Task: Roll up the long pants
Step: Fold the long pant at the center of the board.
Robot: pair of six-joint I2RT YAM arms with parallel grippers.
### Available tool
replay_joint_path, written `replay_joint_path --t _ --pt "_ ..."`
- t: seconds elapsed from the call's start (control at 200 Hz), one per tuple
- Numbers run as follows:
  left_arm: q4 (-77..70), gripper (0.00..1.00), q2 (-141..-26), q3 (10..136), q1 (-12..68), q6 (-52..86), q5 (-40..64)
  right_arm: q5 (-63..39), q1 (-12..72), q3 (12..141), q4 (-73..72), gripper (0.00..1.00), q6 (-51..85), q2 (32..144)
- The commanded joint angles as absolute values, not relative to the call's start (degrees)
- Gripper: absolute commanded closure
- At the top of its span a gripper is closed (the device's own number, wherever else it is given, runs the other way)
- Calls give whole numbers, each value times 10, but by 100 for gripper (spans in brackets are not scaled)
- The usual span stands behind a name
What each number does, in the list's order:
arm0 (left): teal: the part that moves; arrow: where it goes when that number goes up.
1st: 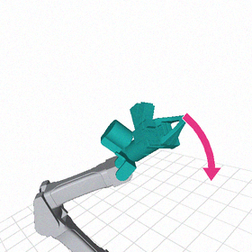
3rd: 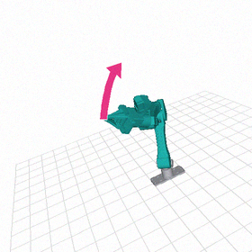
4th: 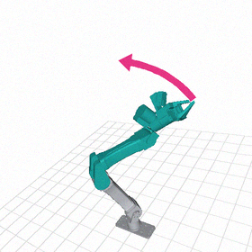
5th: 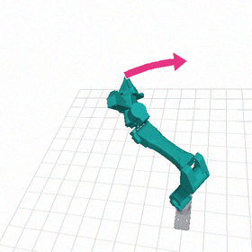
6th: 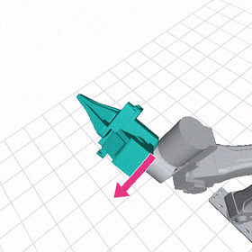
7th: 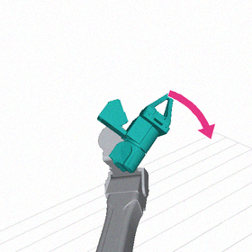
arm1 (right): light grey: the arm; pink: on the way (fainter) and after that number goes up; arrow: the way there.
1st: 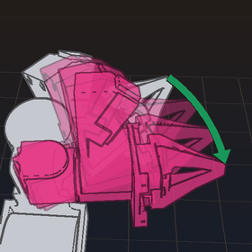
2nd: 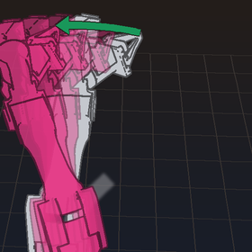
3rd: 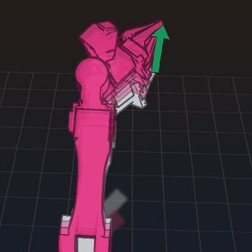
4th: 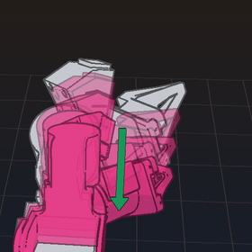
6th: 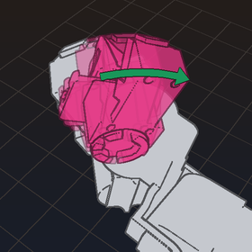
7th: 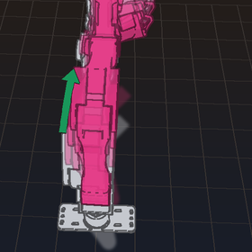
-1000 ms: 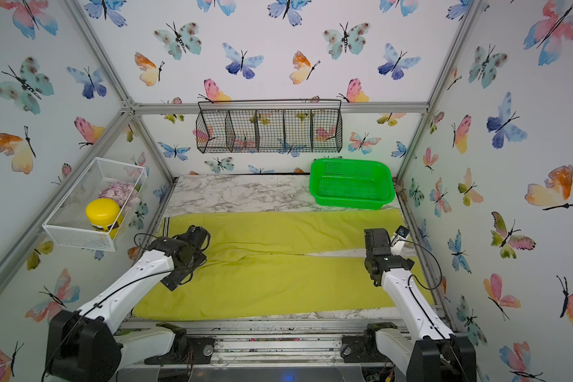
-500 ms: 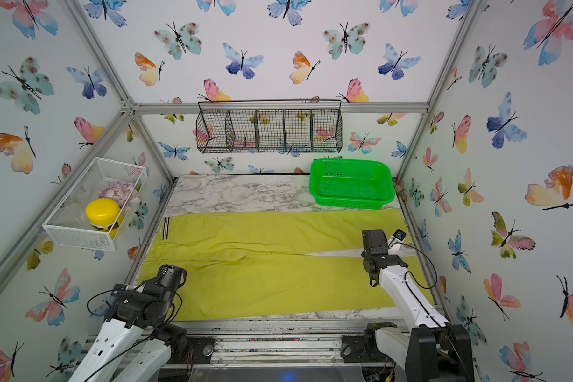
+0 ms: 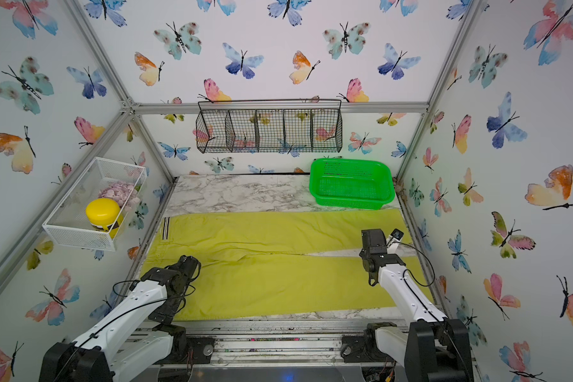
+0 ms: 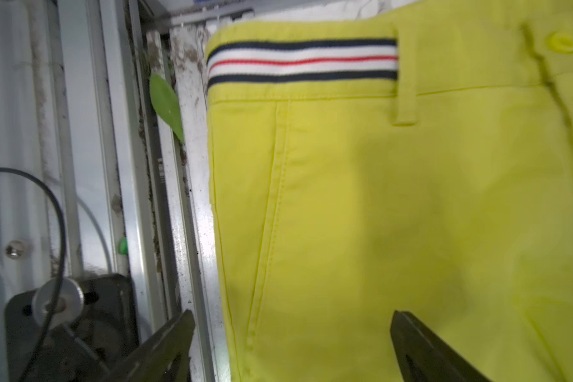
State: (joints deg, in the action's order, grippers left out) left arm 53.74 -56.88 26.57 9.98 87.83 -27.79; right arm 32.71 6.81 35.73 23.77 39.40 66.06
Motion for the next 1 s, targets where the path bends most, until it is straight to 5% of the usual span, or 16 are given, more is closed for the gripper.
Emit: replay_joint_path --t 0.0,0.13,0.2,0.476,0.651,0.786,0.991 --pt "474 2 -543 219 55 827 -192 323 70 362 231 1 381 669" --pt "461 0 -497 202 43 828 -192 325 70 365 229 1 385 681" --pt "456 7 -490 199 26 819 -185 329 70 367 230 1 391 686" --pt "425 70 -530 206 -17 768 -158 355 70 360 238 4 415 670" --pt "412 71 -540 207 -19 754 -149 377 70 353 288 28 464 636" --pt "405 69 -557 212 -20 736 -142 338 56 335 340 24 527 613" --pt "380 68 -608 229 -21 706 -127 324 -53 330 361 33 516 629"
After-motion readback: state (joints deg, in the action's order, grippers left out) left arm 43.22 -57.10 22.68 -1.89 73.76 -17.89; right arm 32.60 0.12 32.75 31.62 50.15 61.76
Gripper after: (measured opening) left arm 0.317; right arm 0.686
